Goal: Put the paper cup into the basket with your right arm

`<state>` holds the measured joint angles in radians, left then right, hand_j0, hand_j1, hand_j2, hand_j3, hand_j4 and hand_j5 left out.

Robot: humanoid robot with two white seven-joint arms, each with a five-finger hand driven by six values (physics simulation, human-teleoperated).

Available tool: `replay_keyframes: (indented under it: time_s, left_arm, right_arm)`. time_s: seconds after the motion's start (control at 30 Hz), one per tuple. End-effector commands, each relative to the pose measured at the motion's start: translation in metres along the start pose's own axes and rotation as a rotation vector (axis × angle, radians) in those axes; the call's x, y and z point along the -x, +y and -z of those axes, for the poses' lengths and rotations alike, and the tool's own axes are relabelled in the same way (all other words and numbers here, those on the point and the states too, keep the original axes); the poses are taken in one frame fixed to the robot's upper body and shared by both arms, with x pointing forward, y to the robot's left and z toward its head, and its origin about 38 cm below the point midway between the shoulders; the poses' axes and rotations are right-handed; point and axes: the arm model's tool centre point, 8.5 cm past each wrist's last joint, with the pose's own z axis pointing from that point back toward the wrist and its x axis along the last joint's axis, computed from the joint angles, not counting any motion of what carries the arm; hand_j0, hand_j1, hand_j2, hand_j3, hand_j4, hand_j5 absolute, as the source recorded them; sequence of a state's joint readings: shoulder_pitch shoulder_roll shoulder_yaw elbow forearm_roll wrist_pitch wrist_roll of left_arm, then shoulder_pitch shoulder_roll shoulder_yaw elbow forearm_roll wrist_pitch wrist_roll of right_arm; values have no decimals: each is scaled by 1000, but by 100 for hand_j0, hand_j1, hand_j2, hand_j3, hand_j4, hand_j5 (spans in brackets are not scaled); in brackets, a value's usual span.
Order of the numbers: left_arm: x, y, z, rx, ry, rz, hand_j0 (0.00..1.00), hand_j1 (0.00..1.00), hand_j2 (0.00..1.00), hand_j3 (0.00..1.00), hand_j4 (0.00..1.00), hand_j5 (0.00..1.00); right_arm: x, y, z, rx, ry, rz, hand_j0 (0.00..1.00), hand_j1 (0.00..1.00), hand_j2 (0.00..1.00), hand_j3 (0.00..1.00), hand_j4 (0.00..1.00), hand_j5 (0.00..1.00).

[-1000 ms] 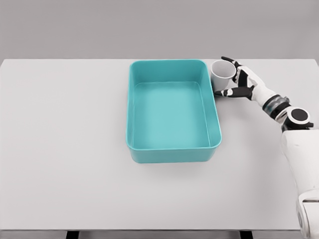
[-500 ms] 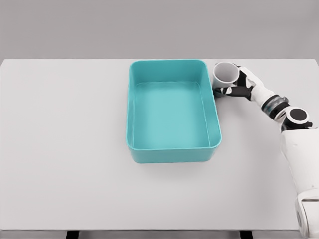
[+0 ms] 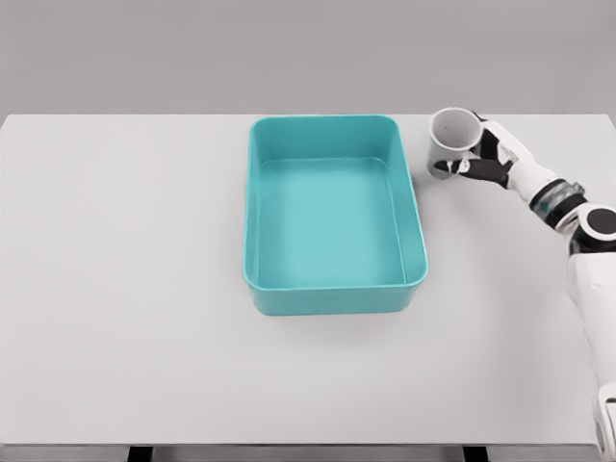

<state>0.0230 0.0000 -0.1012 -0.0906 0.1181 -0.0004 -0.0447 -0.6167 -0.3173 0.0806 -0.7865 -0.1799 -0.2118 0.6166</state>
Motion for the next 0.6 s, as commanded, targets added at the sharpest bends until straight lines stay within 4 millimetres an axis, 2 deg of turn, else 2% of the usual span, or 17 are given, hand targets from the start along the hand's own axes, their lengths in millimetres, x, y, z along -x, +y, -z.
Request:
replay_keyframes:
  time_s: [0.0, 0.13, 0.2, 0.27, 0.47, 0.57]
  left_arm:
    - [0, 0, 0, 1, 1, 0, 100, 100, 100, 100, 100, 100]
    - [0, 0, 0, 0, -1, 0, 100, 100, 100, 100, 100, 100]
    - [0, 0, 0, 1, 1, 0, 100, 100, 100, 100, 100, 100]
    - [0, 0, 0, 0, -1, 0, 100, 100, 100, 100, 100, 100]
    - [0, 0, 0, 0, -1, 0, 100, 100, 100, 100, 100, 100]
    - [0, 0, 0, 0, -1, 0, 100, 100, 100, 100, 100, 100]
  right_arm:
    - [-15, -8, -3, 10, -36, -31, 52, 52, 52, 52, 52, 52]
    - [-31, -10, -18, 9, -86, -90, 52, 52, 52, 52, 52, 52]
    - [-44, -4, -21, -8, -125, -129, 52, 52, 52, 52, 52, 52]
    - [-59, 2, -21, -24, -169, -158, 52, 52, 52, 52, 52, 52]
    - [-82, 11, -27, -49, -234, -221, 52, 52, 52, 52, 52, 52]
    - [-101, 21, -27, -73, -285, -260, 52, 52, 52, 52, 52, 52]
